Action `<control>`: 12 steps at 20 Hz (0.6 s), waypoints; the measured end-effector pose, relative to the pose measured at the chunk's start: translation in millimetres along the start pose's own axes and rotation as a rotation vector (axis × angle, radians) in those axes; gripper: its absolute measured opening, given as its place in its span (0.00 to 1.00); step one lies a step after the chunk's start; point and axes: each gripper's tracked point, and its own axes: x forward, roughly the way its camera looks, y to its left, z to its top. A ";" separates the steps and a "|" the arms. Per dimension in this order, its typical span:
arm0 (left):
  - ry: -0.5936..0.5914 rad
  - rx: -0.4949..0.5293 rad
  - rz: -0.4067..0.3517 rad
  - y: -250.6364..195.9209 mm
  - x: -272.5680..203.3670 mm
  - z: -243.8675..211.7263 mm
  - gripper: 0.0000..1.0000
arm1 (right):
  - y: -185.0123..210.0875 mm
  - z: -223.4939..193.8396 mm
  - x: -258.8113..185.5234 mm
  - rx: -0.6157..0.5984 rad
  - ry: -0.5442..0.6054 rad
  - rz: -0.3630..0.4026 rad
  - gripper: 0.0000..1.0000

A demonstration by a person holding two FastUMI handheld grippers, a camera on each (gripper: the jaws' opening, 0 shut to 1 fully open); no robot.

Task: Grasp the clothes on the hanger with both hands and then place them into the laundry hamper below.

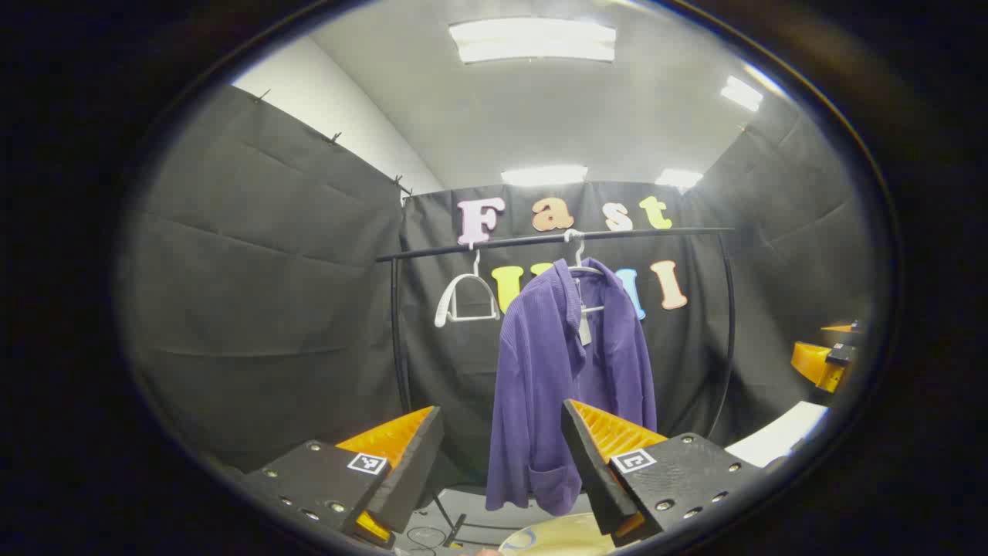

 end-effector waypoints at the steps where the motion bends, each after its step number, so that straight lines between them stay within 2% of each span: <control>1: 0.001 -0.001 0.002 0.6 0.6 -0.3 0.89 | 0.0 0.3 -0.8 0.002 0.000 -0.001 0.93; 4: -0.001 -0.005 0.006 0.3 1.5 0.5 0.91 | -0.5 0.8 -0.1 0.009 -0.003 -0.005 0.93; 8: -0.003 0.001 0.007 -1.3 1.9 1.5 0.88 | -3.6 -4.4 0.4 0.007 0.013 -0.011 0.93; 9: 0.000 0.001 0.006 -1.4 1.7 0.3 0.94 | -4.0 -4.5 1.6 0.010 0.016 -0.012 0.93; 11: 0.003 0.001 0.005 -3.5 5.9 2.3 0.94 | -3.9 -2.4 3.5 0.012 0.016 -0.011 0.93; 12: 0.001 0.003 0.007 -2.5 5.6 3.3 0.88 | -3.5 -0.5 4.9 0.010 0.013 -0.009 0.93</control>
